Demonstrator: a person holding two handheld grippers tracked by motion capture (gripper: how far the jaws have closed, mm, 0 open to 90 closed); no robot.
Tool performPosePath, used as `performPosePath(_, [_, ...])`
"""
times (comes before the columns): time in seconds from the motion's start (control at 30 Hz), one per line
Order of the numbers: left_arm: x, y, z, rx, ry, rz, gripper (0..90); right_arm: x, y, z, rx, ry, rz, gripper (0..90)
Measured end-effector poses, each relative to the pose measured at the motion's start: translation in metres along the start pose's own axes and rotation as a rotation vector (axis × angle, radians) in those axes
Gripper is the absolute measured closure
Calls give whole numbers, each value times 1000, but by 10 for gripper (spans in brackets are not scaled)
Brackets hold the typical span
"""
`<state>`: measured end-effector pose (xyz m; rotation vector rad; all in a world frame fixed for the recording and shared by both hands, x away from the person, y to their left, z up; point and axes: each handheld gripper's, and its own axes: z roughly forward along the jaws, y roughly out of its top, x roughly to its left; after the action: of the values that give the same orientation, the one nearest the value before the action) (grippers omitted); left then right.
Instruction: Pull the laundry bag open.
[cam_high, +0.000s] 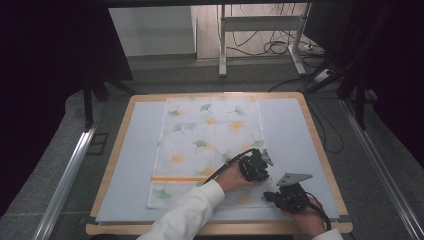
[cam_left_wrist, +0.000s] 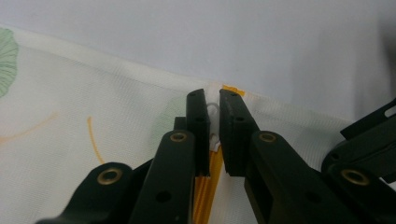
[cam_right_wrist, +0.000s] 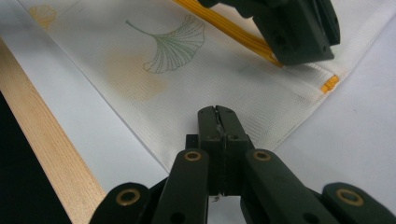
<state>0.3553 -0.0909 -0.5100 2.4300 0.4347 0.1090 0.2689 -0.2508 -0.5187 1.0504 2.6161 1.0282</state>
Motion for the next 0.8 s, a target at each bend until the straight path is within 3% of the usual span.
performPosePath(0.3, [-3, 0, 1, 7, 5, 37, 841, -1, 0, 0, 0, 3, 5, 896])
performPosePath(0.57, [-4, 2, 2, 27, 10, 22, 845, -1, 1, 1, 1, 0, 5, 897])
performPosePath(0.8, [-3, 0, -1, 28, 21, 15, 845, -5, 1, 1, 3, 20, 66, 900])
